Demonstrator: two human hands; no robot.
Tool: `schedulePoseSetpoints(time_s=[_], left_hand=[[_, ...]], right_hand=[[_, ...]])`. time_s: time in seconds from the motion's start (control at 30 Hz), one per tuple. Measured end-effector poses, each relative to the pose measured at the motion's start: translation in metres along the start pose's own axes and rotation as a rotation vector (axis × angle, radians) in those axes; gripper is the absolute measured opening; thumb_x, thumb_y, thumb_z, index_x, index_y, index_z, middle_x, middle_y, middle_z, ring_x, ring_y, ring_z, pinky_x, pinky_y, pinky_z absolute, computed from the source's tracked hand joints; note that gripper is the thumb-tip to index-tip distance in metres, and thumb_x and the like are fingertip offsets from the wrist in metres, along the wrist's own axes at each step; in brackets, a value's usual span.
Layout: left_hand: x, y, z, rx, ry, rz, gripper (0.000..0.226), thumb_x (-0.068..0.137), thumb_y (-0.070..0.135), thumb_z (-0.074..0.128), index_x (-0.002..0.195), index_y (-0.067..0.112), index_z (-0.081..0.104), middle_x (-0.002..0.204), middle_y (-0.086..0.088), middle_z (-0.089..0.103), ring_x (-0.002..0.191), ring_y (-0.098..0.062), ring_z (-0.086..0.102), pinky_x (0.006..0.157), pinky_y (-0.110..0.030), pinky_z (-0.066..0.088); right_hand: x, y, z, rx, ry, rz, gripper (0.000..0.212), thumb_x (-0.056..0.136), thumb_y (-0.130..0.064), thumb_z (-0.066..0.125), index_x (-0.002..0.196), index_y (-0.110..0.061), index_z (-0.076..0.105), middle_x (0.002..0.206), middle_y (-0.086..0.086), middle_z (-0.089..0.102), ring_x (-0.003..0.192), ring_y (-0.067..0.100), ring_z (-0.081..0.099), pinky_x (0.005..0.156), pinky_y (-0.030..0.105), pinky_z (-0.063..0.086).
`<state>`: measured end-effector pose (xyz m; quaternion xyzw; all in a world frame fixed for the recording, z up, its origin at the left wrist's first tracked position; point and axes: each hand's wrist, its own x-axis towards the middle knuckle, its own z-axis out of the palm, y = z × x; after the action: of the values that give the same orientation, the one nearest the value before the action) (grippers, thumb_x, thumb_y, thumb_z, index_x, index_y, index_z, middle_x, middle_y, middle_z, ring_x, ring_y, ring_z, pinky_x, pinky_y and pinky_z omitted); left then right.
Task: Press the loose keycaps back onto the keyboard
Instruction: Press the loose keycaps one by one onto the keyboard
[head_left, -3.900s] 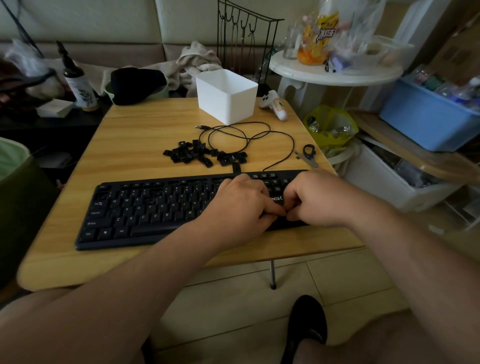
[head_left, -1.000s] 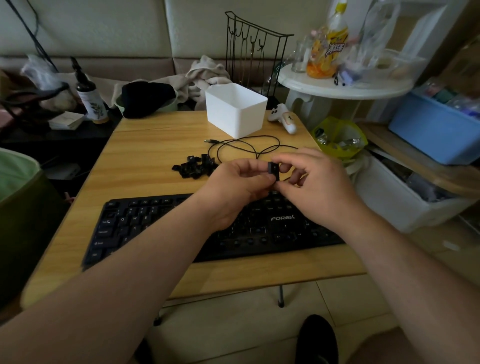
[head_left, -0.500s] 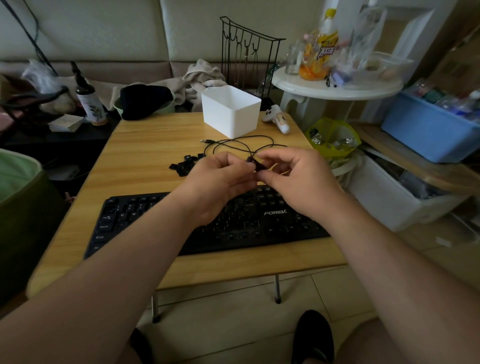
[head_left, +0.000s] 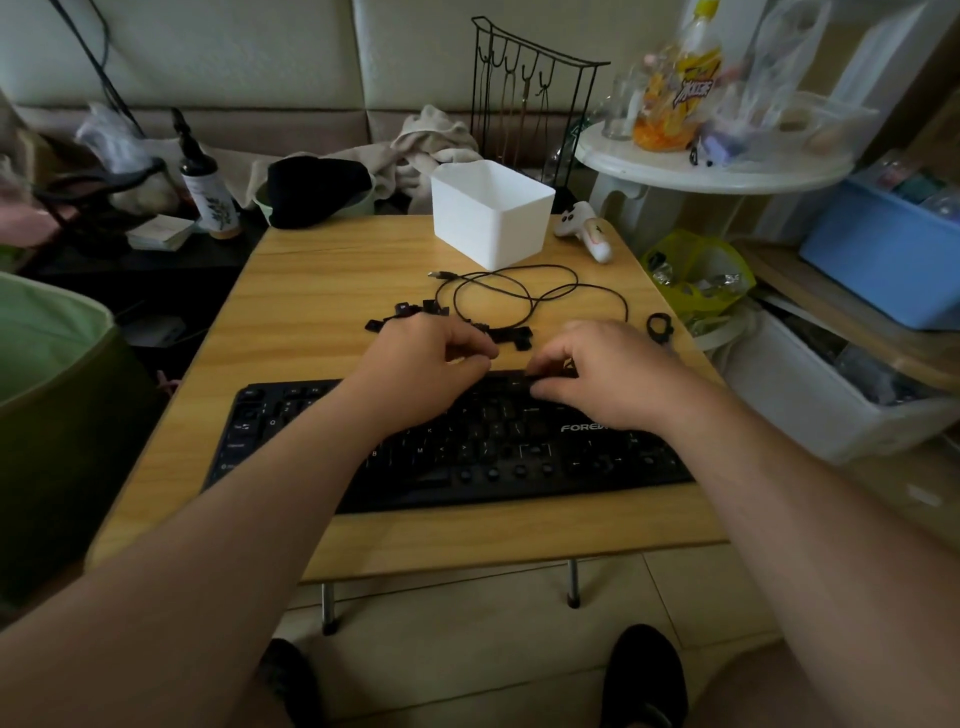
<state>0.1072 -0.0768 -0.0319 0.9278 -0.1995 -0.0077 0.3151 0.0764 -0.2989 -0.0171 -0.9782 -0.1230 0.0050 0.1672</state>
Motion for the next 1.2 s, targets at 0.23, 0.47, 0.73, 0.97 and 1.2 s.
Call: schedulePoseSetpoints(time_s=[0.23,0.47,0.73,0.97,1.2], left_hand=[[0.006,-0.002,0.008,0.063,-0.055,0.012,0.012,0.094,0.045,0.069,0.101,0.04,0.077,0.094,0.022,0.068,0.09,0.002,0.057,0.087,-0.023,0.049],[0.007,-0.001,0.014,0.171,-0.075,-0.001,0.009,0.088,0.05,0.07,0.078,0.05,0.068,0.085,0.024,0.066,0.101,-0.013,0.061,0.105,-0.05,0.048],[0.008,0.0,0.015,0.108,-0.088,-0.087,0.01,0.085,0.047,0.071,0.078,0.05,0.066,0.087,0.021,0.063,0.102,-0.019,0.062,0.1,-0.054,0.051],[0.01,0.004,0.015,0.136,-0.075,-0.141,0.007,0.086,0.048,0.07,0.08,0.044,0.069,0.081,0.021,0.06,0.102,-0.019,0.059,0.103,-0.053,0.047],[0.011,-0.001,0.014,0.111,-0.075,-0.168,0.012,0.091,0.049,0.067,0.079,0.048,0.064,0.083,0.019,0.063,0.098,-0.021,0.062,0.101,-0.053,0.05]], right_hand=[[0.009,-0.001,0.01,0.043,-0.053,0.009,0.018,0.091,-0.043,0.075,0.109,-0.04,0.078,0.098,-0.017,0.061,0.092,0.004,0.054,0.067,0.019,0.038],[0.01,-0.007,0.018,0.141,-0.017,0.081,0.011,0.09,-0.031,0.075,0.097,-0.036,0.082,0.088,-0.021,0.064,0.08,-0.004,0.056,0.061,0.016,0.039],[0.009,-0.01,0.018,0.116,-0.024,0.098,0.013,0.095,-0.036,0.07,0.102,-0.036,0.081,0.091,-0.017,0.067,0.086,0.005,0.06,0.071,0.025,0.051],[0.009,-0.011,0.024,0.073,0.06,0.018,0.016,0.094,-0.032,0.073,0.107,-0.041,0.078,0.097,-0.018,0.062,0.101,0.016,0.059,0.091,0.045,0.054],[0.017,-0.009,0.022,-0.081,-0.043,-0.063,0.017,0.094,-0.043,0.07,0.11,-0.039,0.076,0.099,-0.011,0.059,0.107,0.021,0.052,0.094,0.051,0.048]])
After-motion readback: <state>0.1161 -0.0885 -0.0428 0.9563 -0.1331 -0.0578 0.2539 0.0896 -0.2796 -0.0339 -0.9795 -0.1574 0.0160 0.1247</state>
